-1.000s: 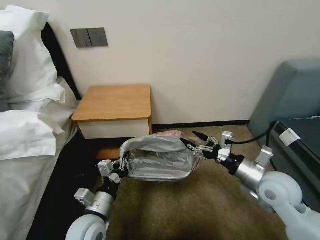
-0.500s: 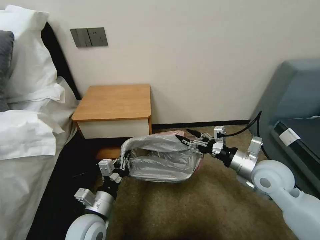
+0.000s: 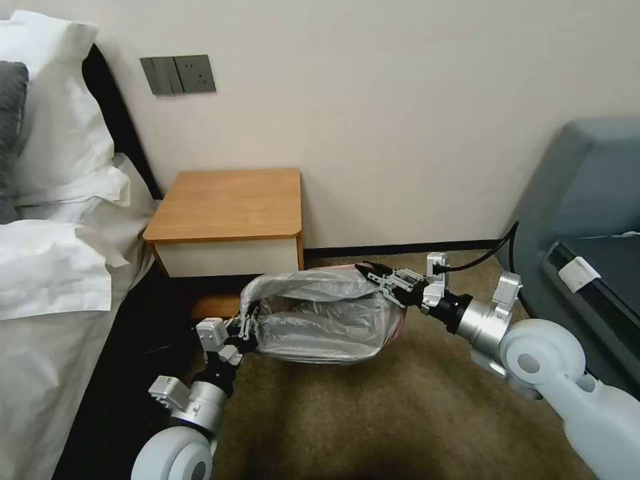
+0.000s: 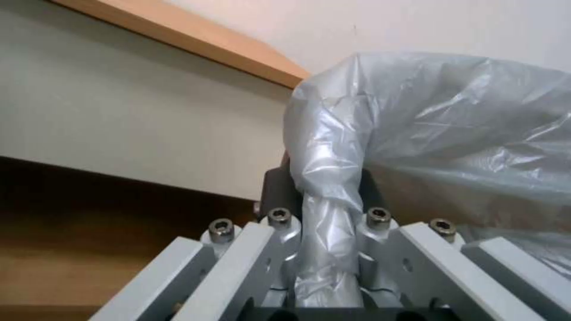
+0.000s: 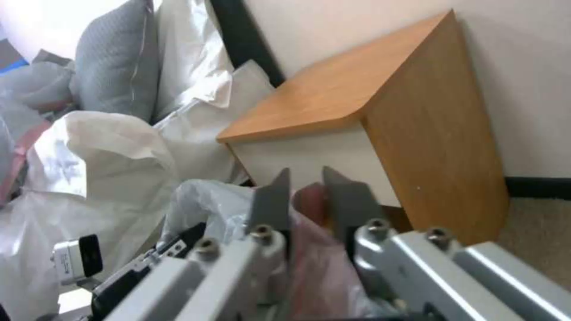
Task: Pick up the garbage bag from the table and place it over the trash can.
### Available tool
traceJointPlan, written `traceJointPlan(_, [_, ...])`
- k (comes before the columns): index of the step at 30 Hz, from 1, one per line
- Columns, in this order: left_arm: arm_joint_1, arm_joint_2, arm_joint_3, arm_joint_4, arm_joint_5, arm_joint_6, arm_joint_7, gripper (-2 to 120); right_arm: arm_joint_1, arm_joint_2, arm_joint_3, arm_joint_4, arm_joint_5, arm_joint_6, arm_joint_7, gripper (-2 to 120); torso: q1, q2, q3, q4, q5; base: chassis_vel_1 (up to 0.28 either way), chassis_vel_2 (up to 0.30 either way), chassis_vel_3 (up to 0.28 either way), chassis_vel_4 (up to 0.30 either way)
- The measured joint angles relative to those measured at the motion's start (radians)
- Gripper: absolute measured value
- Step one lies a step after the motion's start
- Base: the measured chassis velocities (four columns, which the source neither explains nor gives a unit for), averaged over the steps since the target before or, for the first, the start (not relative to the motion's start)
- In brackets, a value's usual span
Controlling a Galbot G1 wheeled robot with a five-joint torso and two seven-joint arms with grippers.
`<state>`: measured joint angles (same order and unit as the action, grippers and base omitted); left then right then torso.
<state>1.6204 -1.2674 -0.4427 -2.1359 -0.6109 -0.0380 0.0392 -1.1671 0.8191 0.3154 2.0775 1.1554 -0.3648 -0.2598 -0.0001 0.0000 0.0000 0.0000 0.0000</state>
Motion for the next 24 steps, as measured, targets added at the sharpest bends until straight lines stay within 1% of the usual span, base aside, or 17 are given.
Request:
traceJointPlan(3, [0.002, 0.000, -0.001, 0.000, 0.000, -0.004, 0.001, 7, 0.001, 0.002, 0.000, 0.005, 0.018, 0.001, 0.005, 0, 0.000, 0.000, 0.000, 0.0000, 0.0000, 0.000, 0.000, 0.000, 0.000])
traceJointPlan(9, [0.010, -0.004, -0.001, -0.003, 0.000, -0.012, 0.007, 7, 0.022, 0.007, -0.006, -0.005, 0.050, 0.001, 0.029, 0, 0.000, 0.000, 0.000, 0.0000, -0.0001, 0.000, 0.000, 0.000, 0.000])
traceJointPlan(12, [0.019, -0.005, -0.002, -0.011, -0.002, -0.021, 0.018, 7, 0.043, 0.015, -0.016, -0.037, 0.064, 0.001, 0.032, 0, 0.000, 0.000, 0.000, 0.0000, 0.0000, 0.000, 0.000, 0.000, 0.000])
traceJointPlan(24, [0.039, -0.008, -0.005, -0.030, -0.028, -0.037, 0.059, 7, 0.085, 0.046, -0.054, -0.136, 0.059, -0.002, 0.005, 0, 0.000, 0.000, 0.000, 0.0000, 0.0000, 0.000, 0.000, 0.000, 0.000])
